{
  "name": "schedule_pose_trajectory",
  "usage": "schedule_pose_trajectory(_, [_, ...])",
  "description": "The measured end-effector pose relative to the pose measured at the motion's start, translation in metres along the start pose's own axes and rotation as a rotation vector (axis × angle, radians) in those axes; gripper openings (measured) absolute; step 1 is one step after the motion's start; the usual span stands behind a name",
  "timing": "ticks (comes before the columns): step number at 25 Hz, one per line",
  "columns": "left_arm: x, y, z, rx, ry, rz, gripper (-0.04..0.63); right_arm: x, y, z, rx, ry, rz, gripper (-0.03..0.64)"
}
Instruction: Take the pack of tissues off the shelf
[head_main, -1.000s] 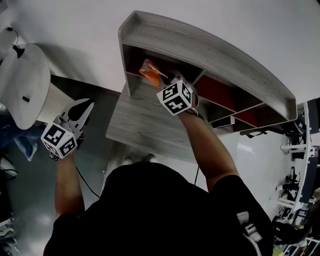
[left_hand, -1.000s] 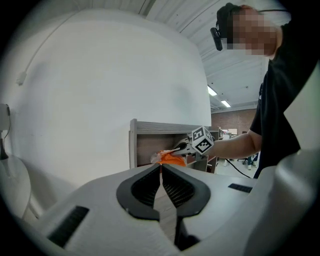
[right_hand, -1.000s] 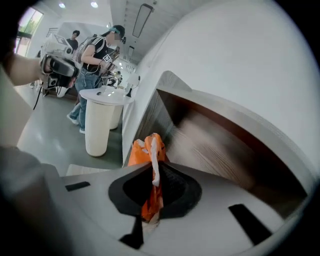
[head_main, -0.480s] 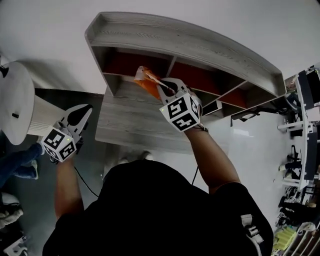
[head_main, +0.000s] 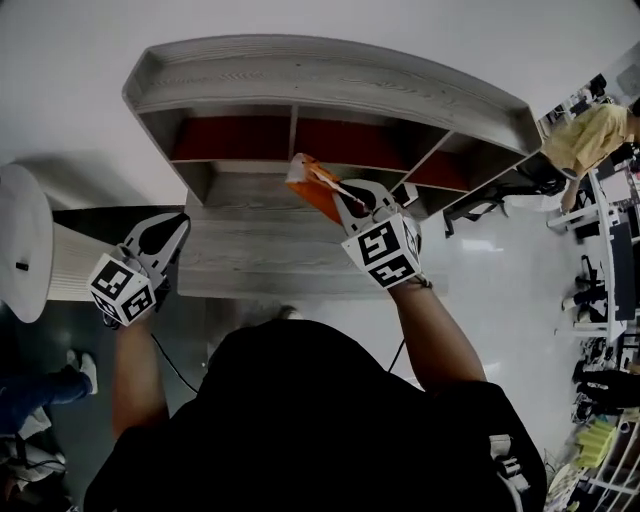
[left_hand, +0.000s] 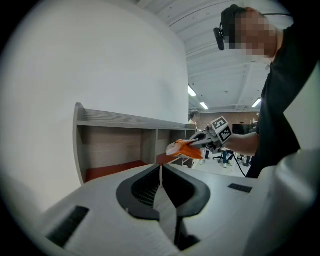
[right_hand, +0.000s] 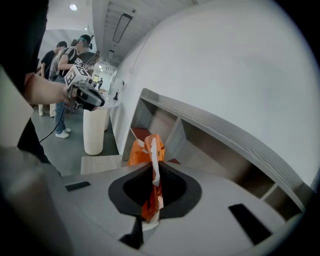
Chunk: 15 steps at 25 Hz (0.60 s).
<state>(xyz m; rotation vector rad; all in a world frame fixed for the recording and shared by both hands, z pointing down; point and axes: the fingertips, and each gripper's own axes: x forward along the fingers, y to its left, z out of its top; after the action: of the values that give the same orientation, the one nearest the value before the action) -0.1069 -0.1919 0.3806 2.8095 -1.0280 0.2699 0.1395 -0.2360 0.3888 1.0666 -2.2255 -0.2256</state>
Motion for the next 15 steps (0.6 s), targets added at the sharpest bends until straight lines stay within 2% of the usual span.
schedule_pose_trajectory(7, [0.018, -0.014, 0.0, 0.02, 0.006, -0.054, 0.031, -0.053, -0.019, -0.032, 0.071, 0.033, -0.079, 0.014])
schedule_pose_trajectory(15, [0.049, -0.033, 0.002, 0.043, 0.014, -0.13, 0.031, -0.098, -0.025, -0.059, 0.081, 0.077, -0.151, 0.015])
